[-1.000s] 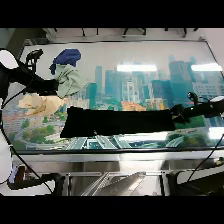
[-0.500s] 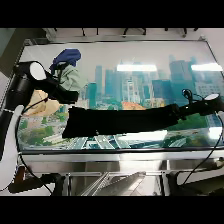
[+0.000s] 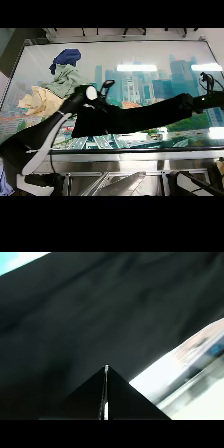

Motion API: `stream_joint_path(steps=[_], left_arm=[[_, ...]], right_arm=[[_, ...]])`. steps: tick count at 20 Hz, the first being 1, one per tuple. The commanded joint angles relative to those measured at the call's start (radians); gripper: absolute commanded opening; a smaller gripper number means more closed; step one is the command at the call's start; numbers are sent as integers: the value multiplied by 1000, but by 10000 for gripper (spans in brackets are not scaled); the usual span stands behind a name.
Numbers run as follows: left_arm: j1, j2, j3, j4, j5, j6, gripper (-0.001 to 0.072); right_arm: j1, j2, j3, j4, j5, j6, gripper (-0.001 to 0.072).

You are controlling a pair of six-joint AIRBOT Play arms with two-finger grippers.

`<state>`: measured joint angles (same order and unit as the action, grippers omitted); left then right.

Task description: Fold the shirts.

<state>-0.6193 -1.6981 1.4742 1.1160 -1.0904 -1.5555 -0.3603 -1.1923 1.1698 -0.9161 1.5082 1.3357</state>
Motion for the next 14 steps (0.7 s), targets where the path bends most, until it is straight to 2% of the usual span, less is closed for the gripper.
stream_joint_path(steps=[1, 5, 9, 12, 14], left_arm=[[-108, -164, 128, -76, 56, -12, 18], [-180, -306, 302, -130, 77, -52, 18], [-224, -403, 423, -151, 64, -108, 18], [-232, -412, 454, -148, 51, -114, 18], [-217, -400, 478, -146, -11, -101, 17]], right_arm=[[62, 67, 78, -6, 70, 99, 23], [141, 59, 183, -7, 68, 164, 23], [148, 34, 246, -7, 72, 176, 23], [148, 16, 265, -8, 72, 175, 23], [149, -1, 266, -8, 75, 175, 23]])
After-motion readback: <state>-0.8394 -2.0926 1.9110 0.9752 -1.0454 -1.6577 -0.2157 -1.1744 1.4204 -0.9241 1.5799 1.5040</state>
